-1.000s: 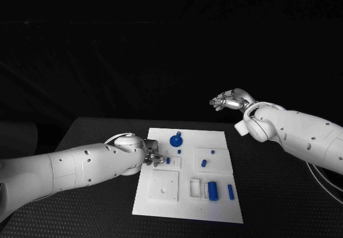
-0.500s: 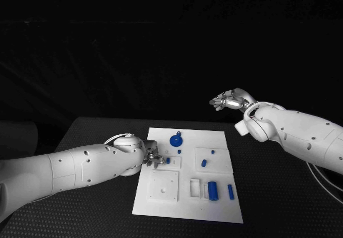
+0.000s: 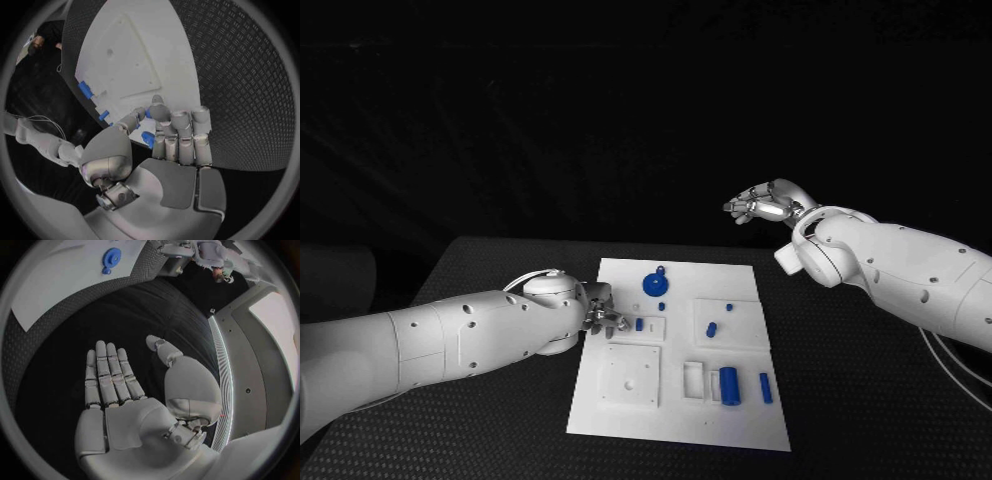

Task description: Assemble the parts on the task board

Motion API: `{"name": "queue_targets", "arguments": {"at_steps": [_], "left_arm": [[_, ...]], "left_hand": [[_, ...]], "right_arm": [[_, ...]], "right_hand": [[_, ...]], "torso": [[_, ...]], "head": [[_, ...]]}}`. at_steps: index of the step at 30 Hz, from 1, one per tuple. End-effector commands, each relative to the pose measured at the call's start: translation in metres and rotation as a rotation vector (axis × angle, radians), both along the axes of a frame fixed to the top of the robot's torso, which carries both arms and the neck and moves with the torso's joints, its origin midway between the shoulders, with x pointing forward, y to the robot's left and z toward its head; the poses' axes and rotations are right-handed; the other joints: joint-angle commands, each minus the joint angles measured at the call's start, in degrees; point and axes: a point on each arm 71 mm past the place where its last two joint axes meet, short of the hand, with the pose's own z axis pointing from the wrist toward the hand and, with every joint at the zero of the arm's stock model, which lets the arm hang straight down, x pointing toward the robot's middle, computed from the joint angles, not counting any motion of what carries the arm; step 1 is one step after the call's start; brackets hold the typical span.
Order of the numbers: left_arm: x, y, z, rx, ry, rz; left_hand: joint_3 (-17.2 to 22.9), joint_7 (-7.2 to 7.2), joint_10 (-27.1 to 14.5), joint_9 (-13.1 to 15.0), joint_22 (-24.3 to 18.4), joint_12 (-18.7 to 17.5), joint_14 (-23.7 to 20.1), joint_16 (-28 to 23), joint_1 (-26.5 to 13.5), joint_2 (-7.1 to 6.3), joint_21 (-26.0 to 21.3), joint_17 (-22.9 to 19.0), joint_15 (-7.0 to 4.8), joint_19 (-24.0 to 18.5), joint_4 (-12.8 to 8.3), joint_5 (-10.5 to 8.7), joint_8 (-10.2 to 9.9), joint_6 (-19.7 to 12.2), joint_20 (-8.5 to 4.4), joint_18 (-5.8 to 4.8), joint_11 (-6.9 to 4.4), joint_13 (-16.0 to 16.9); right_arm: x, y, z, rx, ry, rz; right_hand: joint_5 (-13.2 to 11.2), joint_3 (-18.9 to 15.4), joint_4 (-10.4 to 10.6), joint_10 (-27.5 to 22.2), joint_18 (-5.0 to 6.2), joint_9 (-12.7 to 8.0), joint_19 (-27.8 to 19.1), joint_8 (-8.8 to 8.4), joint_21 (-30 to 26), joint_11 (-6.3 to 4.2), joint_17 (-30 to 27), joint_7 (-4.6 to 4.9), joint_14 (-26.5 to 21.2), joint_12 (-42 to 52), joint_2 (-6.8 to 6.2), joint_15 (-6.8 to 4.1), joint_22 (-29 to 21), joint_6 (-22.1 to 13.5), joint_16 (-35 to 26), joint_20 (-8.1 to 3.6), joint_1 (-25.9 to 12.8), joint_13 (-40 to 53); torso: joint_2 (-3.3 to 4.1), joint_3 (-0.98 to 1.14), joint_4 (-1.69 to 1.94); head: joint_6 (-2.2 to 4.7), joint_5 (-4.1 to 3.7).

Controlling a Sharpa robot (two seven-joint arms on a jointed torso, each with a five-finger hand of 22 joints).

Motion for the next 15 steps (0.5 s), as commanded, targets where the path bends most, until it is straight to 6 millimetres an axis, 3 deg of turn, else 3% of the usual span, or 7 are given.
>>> {"name": "queue_targets", "arguments": {"at_steps": [1, 4, 5, 6, 11, 15], "left_arm": [[0.000, 0.000, 0.002, -0.010, -0.017, -0.002], [0.000, 0.001, 0.005, -0.019, -0.019, -0.001], [-0.001, 0.002, 0.005, -0.023, -0.017, 0.001], [-0.001, 0.002, 0.005, -0.027, -0.015, 0.004], [0.002, 0.004, 0.014, -0.067, -0.028, 0.029], [0.004, 0.005, 0.019, -0.089, -0.037, 0.041]], "left_hand": [[0.15, -0.16, 0.09, 0.05, 0.86, -0.03, -0.04, -0.23, 0.07, -1.17, -0.19, -0.10, -0.38, -0.51, 1.24, -2.08, 0.22, -0.35, -4.02, 0.91, -0.05, -0.10], [0.82, -0.16, 0.07, 0.08, 0.86, -0.04, -0.10, -0.23, 0.17, -2.94, -0.27, -0.11, -0.44, -0.50, 3.50, -5.54, 0.26, -0.42, -4.09, 1.00, -0.09, -0.13], [0.86, -0.17, 0.07, 0.08, 0.86, -0.04, -0.10, -0.22, 0.18, -3.06, -0.27, -0.10, -0.44, -0.50, 3.63, -5.66, 0.26, -0.42, -4.09, 1.00, -0.09, -0.13], [1.26, -0.29, 0.05, 0.10, 0.83, -0.08, -0.16, -0.27, -0.01, -4.41, -0.32, -0.13, -0.46, -0.46, 4.80, -6.03, 0.26, -0.48, -4.14, 1.06, 0.02, -0.16], [2.20, -0.06, 0.01, 0.41, 0.79, -0.20, -0.35, -0.27, -0.36, -7.64, -0.33, -0.11, -0.49, -0.44, 8.53, -6.45, 0.41, -0.80, -4.15, 1.06, 0.00, -0.17], [2.33, 0.01, -0.07, 0.56, 0.79, -0.32, -0.49, -0.31, -0.28, -8.34, -0.33, -0.12, -0.54, -0.51, 9.91, -6.45, 0.43, -1.08, -4.15, 1.05, 0.08, -0.18]], "right_arm": [[0.000, 0.001, 0.000, 0.000, 0.003, 0.012], [0.000, 0.001, -0.001, 0.000, 0.004, 0.012], [0.000, 0.001, -0.001, 0.000, 0.004, 0.012], [0.000, 0.001, -0.001, 0.000, 0.004, 0.012], [-0.001, 0.001, -0.001, 0.000, 0.004, 0.012], [-0.001, 0.001, -0.001, 0.000, 0.005, 0.012]], "right_hand": [[0.28, -0.29, 0.18, 0.28, 0.68, -0.06, -0.05, 0.34, -0.29, 0.05, 0.09, 1.07, 0.16, -0.26, 0.49, 0.20, 0.07, -0.30, -0.23, 0.32, -0.22, -0.07], [0.28, -0.29, 0.18, 0.29, 0.68, -0.06, -0.04, 0.34, -0.29, 0.05, 0.09, 1.07, 0.17, -0.26, 0.49, 0.20, 0.08, -0.30, -0.23, 0.32, -0.22, -0.07], [0.28, -0.29, 0.18, 0.29, 0.68, -0.06, -0.04, 0.34, -0.29, 0.05, 0.09, 1.07, 0.17, -0.26, 0.49, 0.20, 0.08, -0.30, -0.23, 0.32, -0.22, -0.07], [0.28, -0.29, 0.18, 0.29, 0.68, -0.06, -0.04, 0.34, -0.29, 0.05, 0.09, 1.07, 0.17, -0.26, 0.49, 0.20, 0.08, -0.30, -0.23, 0.32, -0.22, -0.07], [0.29, -0.29, 0.19, 0.29, 0.68, -0.07, -0.04, 0.34, -0.31, 0.05, 0.10, 1.07, 0.17, -0.26, 0.49, 0.20, 0.09, -0.30, -0.23, 0.32, -0.22, -0.07], [0.30, -0.29, 0.20, 0.29, 0.69, -0.07, -0.04, 0.34, -0.32, 0.05, 0.10, 1.07, 0.17, -0.26, 0.49, 0.20, 0.10, -0.30, -0.24, 0.32, -0.22, -0.07]], "torso": [[-0.01, 0.00, 0.01], [0.00, -0.01, -0.03], [0.02, -0.01, -0.03], [0.02, -0.02, -0.04], [0.01, 0.00, 0.04], [0.00, -0.02, 0.07]], "head": [[-0.03, -0.04], [0.02, -0.05], [0.01, -0.04], [0.03, -0.02], [0.00, -0.05], [0.06, -0.10]]}}
